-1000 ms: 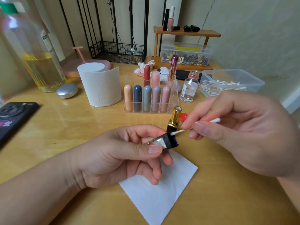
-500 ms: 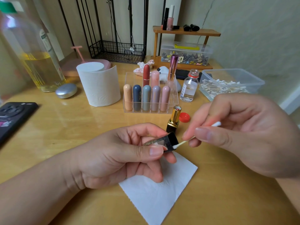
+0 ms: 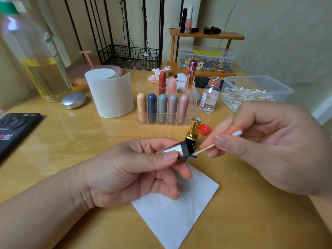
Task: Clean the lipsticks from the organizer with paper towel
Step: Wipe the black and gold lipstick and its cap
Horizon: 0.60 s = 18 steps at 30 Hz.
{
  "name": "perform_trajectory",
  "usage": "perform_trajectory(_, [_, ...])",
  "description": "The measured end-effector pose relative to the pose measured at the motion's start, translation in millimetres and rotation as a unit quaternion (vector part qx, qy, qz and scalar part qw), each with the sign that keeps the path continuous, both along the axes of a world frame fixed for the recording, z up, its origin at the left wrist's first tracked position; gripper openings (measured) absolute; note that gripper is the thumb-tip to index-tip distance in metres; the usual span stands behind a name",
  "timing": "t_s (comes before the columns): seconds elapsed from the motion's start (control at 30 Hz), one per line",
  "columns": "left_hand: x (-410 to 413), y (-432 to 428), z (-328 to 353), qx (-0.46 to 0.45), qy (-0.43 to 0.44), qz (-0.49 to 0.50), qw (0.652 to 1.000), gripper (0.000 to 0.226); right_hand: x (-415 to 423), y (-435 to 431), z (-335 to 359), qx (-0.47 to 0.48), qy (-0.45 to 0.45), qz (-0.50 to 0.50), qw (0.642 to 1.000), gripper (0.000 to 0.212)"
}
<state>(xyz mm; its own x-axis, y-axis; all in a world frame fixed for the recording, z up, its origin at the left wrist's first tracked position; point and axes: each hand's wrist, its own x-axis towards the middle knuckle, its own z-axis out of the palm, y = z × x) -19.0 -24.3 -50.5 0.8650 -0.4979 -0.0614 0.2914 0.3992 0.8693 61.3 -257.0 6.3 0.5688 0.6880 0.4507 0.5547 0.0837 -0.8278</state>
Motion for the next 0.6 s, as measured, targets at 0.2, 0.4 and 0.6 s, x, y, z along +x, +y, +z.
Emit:
perform_trajectory(0.2, [0.7,-0.8,-1.8,0.011,-0.006,0.001,1.0,0.031,-1.9,2.0,1.5,0.023,0.037,0.049,0.998,0.01])
perform_trajectory(0.4, [-0.6,-2.8,3.8,0.017,0.0,-0.016,1.0,0.046,-5.7,4.5,-0.4,0.051,0.038,0.037,0.997,0.018])
perform_trajectory(0.6, [-1.6,-2.2,3.8,0.036,-0.021,-0.027,0.999,0.055,-4.9,7.8,-3.9,0.064,0.015,-0.003,0.998,0.011])
